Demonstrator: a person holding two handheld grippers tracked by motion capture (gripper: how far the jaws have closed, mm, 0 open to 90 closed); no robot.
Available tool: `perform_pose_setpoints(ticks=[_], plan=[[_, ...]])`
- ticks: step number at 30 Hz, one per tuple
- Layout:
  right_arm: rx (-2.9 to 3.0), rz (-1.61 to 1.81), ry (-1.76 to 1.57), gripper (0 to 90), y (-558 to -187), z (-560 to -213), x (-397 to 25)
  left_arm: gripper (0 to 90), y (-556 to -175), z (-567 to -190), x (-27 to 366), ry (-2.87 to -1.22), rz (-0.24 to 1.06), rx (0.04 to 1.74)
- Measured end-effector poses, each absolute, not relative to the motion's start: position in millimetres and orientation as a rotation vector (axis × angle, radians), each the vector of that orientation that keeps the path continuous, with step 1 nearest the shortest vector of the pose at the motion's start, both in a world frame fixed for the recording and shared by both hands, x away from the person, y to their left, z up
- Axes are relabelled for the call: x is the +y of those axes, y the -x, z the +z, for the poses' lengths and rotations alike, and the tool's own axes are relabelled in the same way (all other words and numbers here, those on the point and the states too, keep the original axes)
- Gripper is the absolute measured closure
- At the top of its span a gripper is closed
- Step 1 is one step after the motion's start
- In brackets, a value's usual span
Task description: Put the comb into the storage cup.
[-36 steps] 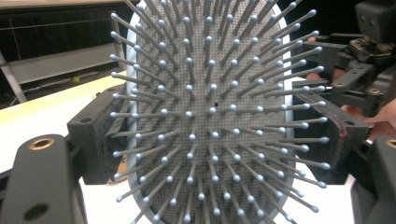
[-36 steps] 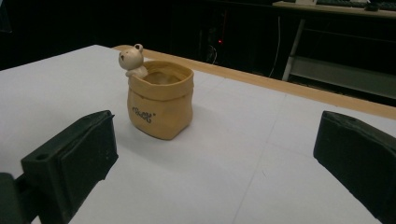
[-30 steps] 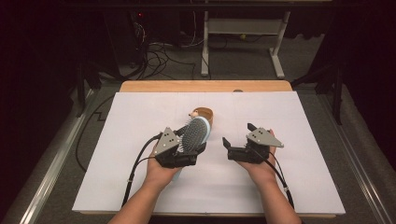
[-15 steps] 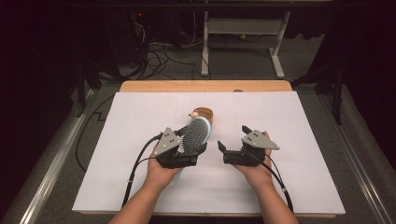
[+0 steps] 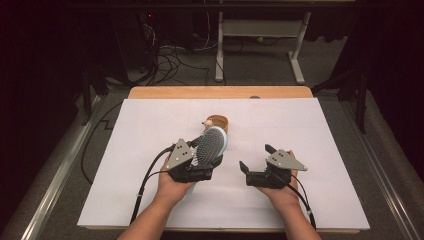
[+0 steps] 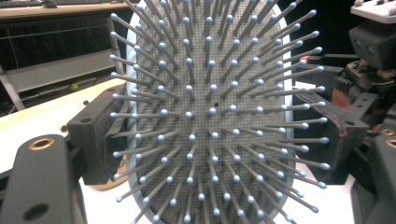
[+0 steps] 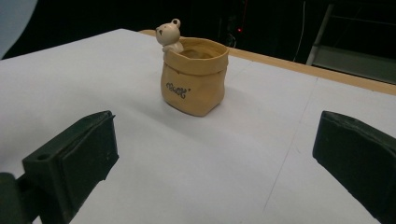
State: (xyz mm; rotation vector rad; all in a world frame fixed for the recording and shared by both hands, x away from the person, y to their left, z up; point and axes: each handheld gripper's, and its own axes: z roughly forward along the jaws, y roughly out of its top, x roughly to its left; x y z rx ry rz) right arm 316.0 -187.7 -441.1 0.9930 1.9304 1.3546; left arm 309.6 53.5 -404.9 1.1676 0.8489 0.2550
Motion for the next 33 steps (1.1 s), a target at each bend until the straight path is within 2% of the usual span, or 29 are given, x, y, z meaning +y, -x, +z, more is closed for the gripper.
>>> perform_pose_setpoints(ticks=[33], plan=[[1.928, 1.529, -0.962, 0.7, -301.9, -412.9, -178.3, 20.8, -305.0, -409.6, 49.6, -1.180, 0.270, 0.837]])
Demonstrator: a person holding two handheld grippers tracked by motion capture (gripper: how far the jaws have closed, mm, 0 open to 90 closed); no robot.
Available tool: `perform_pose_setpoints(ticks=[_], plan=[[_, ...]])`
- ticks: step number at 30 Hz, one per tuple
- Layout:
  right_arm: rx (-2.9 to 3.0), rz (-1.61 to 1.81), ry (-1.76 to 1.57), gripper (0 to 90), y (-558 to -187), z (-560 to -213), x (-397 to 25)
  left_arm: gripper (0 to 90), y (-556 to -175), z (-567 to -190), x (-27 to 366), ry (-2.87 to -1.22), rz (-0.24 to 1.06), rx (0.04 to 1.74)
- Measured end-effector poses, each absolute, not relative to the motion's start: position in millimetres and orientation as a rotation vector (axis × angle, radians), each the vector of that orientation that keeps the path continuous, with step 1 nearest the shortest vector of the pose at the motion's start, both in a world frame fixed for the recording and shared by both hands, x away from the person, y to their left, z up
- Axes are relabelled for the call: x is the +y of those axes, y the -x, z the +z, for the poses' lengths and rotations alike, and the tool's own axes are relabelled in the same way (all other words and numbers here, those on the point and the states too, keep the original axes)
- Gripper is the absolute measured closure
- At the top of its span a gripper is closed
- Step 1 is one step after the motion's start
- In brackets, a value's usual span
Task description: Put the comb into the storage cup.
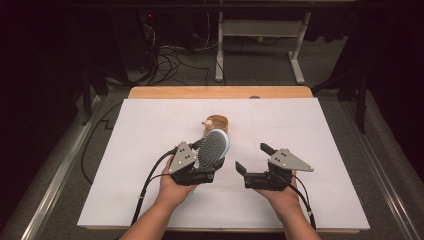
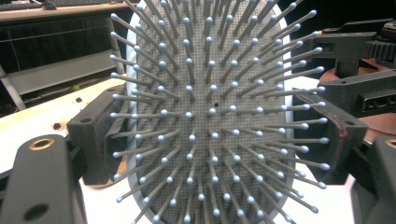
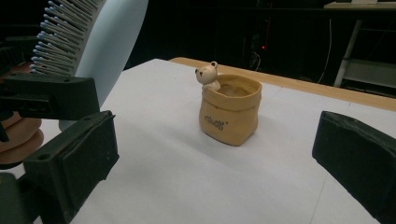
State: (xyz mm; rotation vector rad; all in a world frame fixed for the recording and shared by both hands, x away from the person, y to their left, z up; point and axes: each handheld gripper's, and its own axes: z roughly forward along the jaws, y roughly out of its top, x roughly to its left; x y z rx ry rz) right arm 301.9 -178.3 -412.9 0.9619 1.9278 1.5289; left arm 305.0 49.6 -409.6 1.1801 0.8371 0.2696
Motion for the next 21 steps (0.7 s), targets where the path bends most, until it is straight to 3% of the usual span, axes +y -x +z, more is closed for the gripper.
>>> perform_pose_setpoints(ticks=[21], plan=[[1.886, 1.595, -0.960, 1.1, -298.7, -395.6, -181.0, 20.8, -298.7, -413.8, 37.4, -1.212, 0.273, 0.815]])
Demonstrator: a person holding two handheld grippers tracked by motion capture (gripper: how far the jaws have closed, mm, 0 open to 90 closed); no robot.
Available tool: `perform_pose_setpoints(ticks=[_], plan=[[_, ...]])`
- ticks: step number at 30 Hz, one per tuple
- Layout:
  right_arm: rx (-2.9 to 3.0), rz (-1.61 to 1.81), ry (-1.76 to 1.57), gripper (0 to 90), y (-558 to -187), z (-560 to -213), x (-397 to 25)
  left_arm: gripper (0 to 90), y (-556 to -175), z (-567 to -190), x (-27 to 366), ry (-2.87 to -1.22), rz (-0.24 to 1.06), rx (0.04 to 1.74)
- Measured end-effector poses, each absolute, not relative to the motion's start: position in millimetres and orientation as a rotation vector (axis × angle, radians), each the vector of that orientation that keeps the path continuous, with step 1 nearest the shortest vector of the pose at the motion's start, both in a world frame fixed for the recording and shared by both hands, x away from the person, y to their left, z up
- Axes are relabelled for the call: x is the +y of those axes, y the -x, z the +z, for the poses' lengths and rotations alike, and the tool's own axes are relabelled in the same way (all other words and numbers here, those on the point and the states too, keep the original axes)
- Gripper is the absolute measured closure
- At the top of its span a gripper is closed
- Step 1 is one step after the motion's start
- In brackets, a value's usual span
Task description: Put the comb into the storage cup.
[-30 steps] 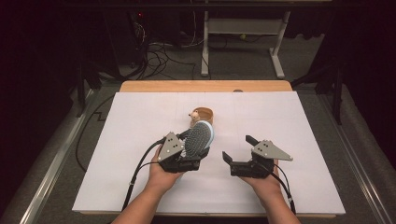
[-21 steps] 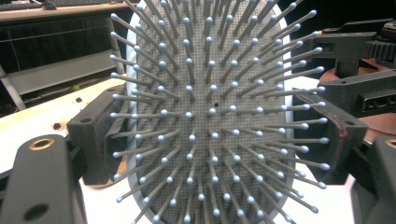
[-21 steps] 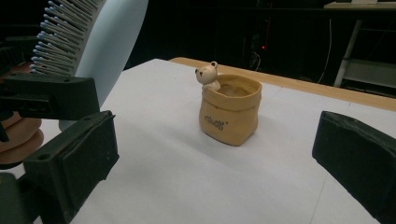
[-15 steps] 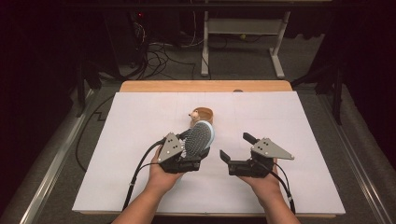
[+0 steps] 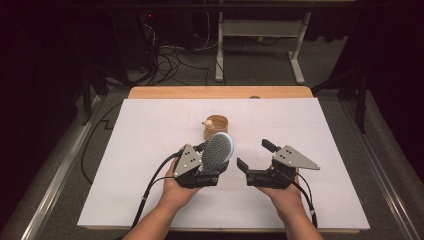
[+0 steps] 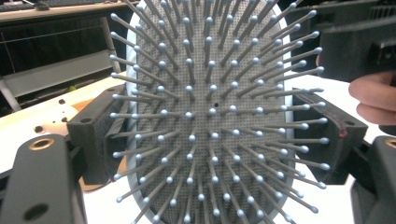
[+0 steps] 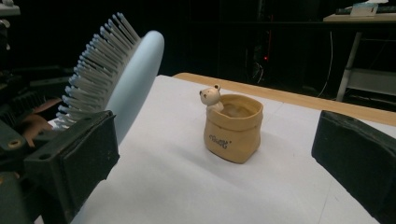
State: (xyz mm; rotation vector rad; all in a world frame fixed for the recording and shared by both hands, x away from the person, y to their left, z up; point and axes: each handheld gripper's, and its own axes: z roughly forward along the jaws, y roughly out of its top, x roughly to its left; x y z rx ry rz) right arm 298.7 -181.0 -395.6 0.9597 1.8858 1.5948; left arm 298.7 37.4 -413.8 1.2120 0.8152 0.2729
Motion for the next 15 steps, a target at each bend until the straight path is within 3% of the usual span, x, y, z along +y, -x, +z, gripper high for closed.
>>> perform_pose_setpoints(ticks=[15], plan=[[1.898, 1.647, -0.927, 1.6, -291.0, -386.4, -171.2, 20.8, -297.0, -415.0, 34.7, -1.219, 0.276, 0.814]])
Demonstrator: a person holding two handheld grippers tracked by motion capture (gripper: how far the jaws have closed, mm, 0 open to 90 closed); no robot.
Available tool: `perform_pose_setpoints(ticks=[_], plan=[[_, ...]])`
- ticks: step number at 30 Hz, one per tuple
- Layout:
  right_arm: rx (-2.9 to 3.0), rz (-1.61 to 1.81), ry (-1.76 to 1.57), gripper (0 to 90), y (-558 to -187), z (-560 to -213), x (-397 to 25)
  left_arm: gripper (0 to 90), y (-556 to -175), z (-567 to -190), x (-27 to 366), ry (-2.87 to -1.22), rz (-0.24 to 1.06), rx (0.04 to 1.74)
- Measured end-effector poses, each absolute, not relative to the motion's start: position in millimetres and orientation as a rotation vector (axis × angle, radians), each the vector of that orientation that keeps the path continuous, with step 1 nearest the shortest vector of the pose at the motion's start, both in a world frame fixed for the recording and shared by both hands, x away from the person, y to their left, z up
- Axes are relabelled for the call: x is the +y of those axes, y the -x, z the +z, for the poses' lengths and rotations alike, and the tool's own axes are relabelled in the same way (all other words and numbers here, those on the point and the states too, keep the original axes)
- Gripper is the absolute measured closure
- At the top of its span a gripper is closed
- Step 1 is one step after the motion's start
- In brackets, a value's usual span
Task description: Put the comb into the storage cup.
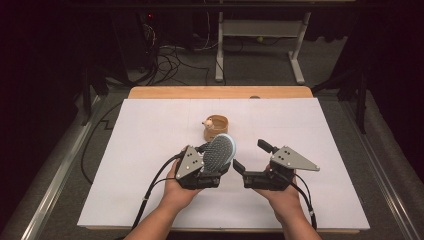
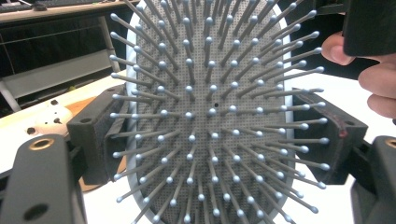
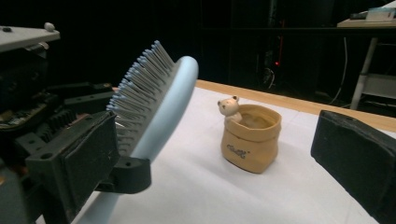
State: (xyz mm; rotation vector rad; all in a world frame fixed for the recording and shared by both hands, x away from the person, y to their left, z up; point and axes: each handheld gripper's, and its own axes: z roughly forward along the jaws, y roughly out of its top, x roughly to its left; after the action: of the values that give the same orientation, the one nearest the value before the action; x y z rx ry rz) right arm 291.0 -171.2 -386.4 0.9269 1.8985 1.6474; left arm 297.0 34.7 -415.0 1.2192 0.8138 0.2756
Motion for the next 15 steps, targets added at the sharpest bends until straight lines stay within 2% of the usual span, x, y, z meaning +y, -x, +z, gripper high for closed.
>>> perform_pose_setpoints(ticks=[15], plan=[[1.921, 1.696, -0.899, 1.9, -292.3, -381.5, -157.1, 20.8, -296.1, -413.6, 33.9, -1.217, 0.287, 0.812]])
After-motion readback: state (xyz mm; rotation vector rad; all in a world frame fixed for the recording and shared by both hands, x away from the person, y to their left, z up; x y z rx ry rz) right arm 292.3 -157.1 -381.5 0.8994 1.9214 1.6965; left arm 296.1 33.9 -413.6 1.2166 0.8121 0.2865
